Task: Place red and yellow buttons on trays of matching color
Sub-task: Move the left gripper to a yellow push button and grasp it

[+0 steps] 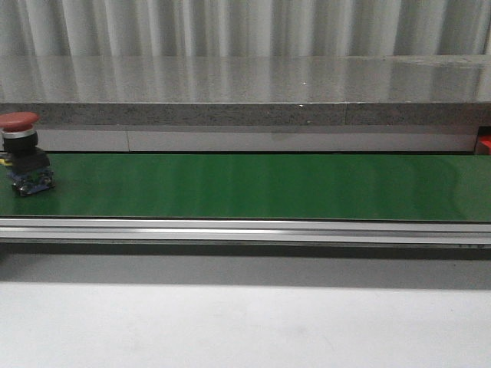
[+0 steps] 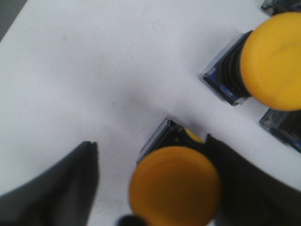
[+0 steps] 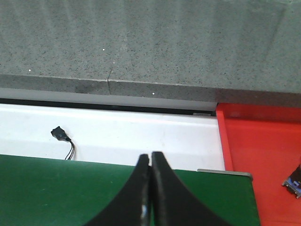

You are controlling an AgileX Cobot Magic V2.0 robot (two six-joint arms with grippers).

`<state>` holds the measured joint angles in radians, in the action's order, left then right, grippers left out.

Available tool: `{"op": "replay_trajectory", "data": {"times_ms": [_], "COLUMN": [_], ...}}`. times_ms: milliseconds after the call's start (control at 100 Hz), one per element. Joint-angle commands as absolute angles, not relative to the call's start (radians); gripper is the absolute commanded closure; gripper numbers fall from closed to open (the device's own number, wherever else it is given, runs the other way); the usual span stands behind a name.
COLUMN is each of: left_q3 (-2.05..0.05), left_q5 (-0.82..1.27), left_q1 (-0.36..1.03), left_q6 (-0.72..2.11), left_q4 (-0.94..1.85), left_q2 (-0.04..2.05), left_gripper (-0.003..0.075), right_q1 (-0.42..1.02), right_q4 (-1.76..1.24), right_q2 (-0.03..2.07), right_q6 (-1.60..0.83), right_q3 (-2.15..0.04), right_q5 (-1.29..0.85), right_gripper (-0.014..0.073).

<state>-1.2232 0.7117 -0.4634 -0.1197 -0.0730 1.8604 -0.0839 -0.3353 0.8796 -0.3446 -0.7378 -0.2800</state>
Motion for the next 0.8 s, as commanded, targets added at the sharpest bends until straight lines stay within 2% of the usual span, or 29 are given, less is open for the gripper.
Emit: {"op": "replay_trajectory", "data": {"times_ms": [0,70,80,340,580,790], "left_q3": [-1.252,-1.252,-1.252,-1.252,-1.254,-1.256], "left_q5": [0.688,0.688,0.689,0.755,0.767,0.797], "left_q1": [-0.464,-0.464,-0.464,-0.426,-0.25,-0.099], "left_q6": [-0.117,-0.117,-0.117,-0.101,-0.072,-0.072], "left_q4": [-0.072,-0.072,-0.072,-0.046,-0.053,-0.074], "left_q2": [1.792,1.764,1.76,1.529,1.356,1.362], "left_gripper": [0.0529,0.0734,0.0743,0.0741,0.0741,0.0741], "right_q1": [-0.084,-0.084,-0.084,-0.084,-0.084,-0.084], "right_q4": [-0.335,-0.335,-0.335,-0.335,-0.335,-0.335], "right_q2": [0.867,0.867,0.867,0.867,0.867,0.867], "right_q6": [-0.348,-0.348,-0.348,-0.348,-0.348,-0.348], "right_q3": [-0.765,-0.765,-0.765,-0.765,-0.765,-0.765], "right_q5": [-0.215,-0.215,-0.215,-0.216,-0.219,-0.22], "right_gripper": [0.0662,0.0662,0.0662,0.0662,0.0662,0.0662]}}
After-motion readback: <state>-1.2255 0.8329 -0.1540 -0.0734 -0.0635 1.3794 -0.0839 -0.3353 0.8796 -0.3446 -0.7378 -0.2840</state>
